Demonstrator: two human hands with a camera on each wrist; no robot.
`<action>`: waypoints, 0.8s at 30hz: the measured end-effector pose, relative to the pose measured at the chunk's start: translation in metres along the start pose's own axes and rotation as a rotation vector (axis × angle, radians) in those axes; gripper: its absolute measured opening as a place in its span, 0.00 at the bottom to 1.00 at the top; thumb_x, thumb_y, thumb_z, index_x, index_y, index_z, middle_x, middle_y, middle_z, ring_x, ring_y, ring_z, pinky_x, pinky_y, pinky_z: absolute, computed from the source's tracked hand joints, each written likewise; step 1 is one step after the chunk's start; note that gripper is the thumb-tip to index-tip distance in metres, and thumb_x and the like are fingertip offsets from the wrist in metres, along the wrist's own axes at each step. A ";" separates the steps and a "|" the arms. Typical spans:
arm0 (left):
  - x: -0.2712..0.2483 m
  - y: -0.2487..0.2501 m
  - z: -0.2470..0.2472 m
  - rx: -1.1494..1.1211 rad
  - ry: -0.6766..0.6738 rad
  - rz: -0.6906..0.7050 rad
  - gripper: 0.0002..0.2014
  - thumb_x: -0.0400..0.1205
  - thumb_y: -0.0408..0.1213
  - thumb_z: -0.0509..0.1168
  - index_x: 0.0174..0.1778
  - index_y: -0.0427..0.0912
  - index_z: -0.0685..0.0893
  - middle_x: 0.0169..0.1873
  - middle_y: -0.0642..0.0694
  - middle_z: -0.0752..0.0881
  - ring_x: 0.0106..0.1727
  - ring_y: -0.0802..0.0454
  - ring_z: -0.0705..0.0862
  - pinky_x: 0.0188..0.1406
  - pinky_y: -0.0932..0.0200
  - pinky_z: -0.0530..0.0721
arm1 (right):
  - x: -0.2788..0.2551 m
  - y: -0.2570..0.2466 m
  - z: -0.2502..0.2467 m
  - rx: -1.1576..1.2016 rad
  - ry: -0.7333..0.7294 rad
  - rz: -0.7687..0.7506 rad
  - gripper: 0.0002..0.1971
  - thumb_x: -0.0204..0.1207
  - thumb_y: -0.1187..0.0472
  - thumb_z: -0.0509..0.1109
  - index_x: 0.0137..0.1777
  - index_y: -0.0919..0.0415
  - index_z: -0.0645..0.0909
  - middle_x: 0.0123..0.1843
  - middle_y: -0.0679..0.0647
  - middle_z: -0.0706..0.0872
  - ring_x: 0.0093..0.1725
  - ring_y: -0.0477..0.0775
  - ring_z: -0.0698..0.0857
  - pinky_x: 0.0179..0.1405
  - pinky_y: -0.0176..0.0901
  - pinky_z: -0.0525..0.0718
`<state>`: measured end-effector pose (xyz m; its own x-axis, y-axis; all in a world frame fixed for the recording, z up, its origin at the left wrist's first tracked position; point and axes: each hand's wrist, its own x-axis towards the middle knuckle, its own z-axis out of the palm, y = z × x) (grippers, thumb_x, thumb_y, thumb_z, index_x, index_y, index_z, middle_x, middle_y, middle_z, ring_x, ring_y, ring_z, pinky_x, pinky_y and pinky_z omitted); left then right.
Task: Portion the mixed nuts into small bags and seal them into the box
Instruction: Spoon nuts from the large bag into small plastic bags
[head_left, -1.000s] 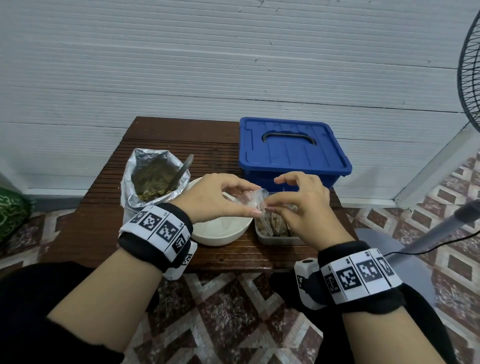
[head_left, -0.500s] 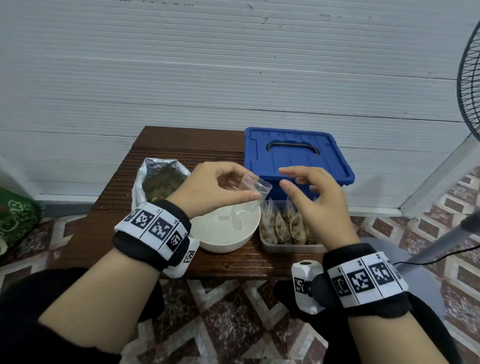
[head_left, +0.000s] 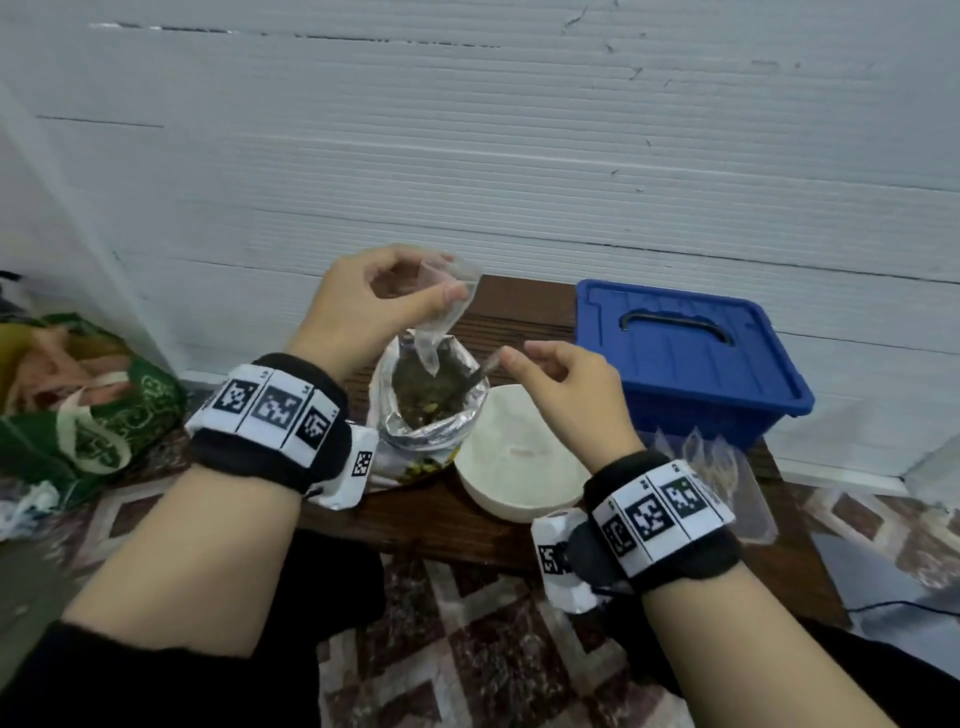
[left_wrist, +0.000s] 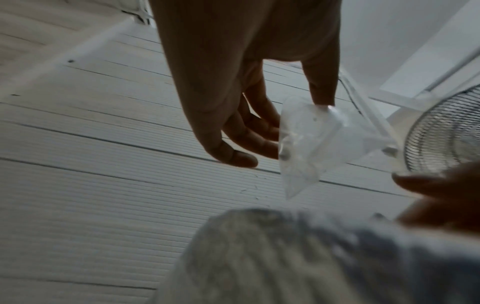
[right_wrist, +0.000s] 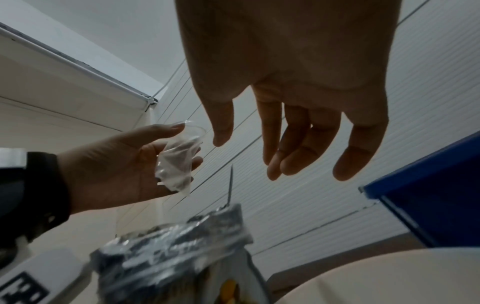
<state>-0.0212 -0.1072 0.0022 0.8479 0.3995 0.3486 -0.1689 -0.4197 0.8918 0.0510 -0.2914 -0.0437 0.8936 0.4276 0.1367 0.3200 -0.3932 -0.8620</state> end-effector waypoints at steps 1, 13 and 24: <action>0.000 -0.002 -0.005 0.002 0.016 -0.009 0.21 0.64 0.54 0.76 0.51 0.49 0.89 0.49 0.52 0.91 0.54 0.54 0.88 0.55 0.57 0.85 | 0.003 -0.001 0.006 -0.016 -0.026 0.013 0.25 0.76 0.42 0.70 0.66 0.58 0.82 0.41 0.42 0.82 0.42 0.36 0.78 0.40 0.24 0.73; -0.002 -0.028 -0.023 -0.004 0.004 -0.175 0.17 0.58 0.60 0.76 0.39 0.58 0.88 0.47 0.52 0.90 0.55 0.51 0.88 0.56 0.42 0.87 | 0.010 -0.003 0.044 -0.052 0.131 -0.206 0.09 0.79 0.57 0.70 0.43 0.60 0.90 0.40 0.53 0.89 0.44 0.49 0.84 0.46 0.42 0.79; 0.000 -0.030 -0.016 -0.007 -0.032 -0.164 0.13 0.65 0.48 0.79 0.42 0.52 0.88 0.44 0.52 0.91 0.49 0.55 0.89 0.51 0.56 0.86 | 0.004 0.016 0.057 -0.345 0.196 -0.578 0.06 0.75 0.58 0.70 0.41 0.52 0.88 0.37 0.43 0.86 0.41 0.52 0.80 0.44 0.47 0.63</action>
<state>-0.0240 -0.0819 -0.0199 0.8799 0.4362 0.1887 -0.0302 -0.3448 0.9382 0.0418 -0.2500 -0.0846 0.5797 0.5039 0.6404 0.8139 -0.3966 -0.4246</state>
